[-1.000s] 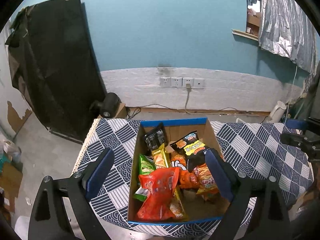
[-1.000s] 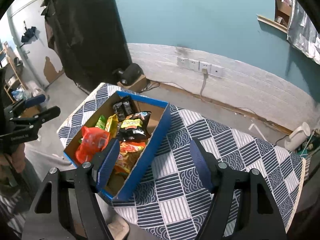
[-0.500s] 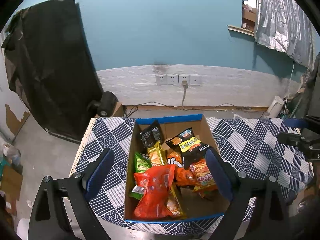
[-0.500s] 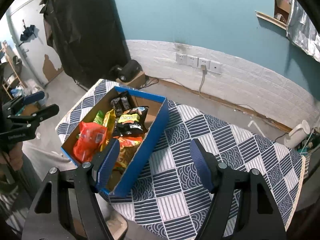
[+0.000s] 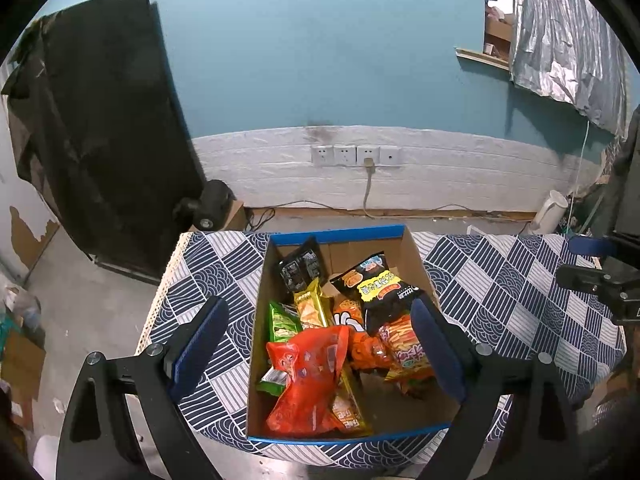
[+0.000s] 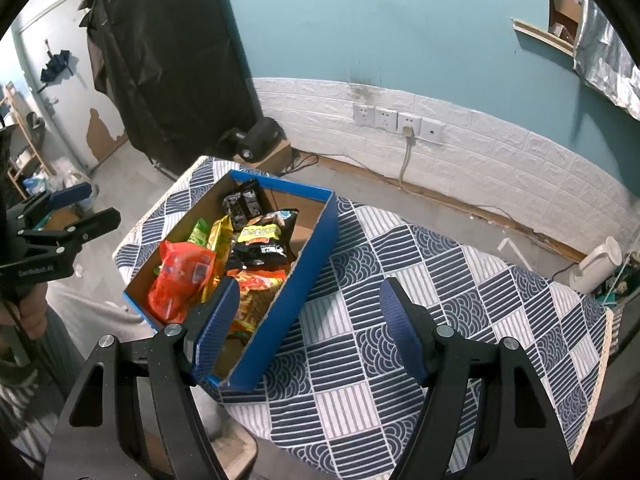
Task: Organize snacks
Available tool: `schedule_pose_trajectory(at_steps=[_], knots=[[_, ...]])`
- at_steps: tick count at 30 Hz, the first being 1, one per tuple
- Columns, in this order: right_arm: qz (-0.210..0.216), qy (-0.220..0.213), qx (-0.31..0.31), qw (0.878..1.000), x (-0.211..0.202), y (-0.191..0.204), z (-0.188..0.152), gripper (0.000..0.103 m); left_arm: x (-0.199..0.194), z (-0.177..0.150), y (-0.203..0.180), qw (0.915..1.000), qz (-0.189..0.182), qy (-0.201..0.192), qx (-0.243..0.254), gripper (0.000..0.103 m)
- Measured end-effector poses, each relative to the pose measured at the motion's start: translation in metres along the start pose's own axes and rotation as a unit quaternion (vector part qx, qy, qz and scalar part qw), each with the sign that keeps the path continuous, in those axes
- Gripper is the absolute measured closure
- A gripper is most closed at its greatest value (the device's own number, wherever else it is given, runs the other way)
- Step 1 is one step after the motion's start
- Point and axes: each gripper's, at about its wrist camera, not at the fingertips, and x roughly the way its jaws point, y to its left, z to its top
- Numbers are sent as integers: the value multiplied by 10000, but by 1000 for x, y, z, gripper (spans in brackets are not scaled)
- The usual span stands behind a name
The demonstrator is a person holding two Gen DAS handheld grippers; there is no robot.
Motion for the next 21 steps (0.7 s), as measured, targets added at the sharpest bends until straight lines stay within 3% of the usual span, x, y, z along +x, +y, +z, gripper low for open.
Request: schedule_pose_trajectory(at_steps=[21], knots=[[29, 37, 15, 10000, 0, 2, -1, 31, -1, -2, -3, 10000, 0, 7, 75, 9]])
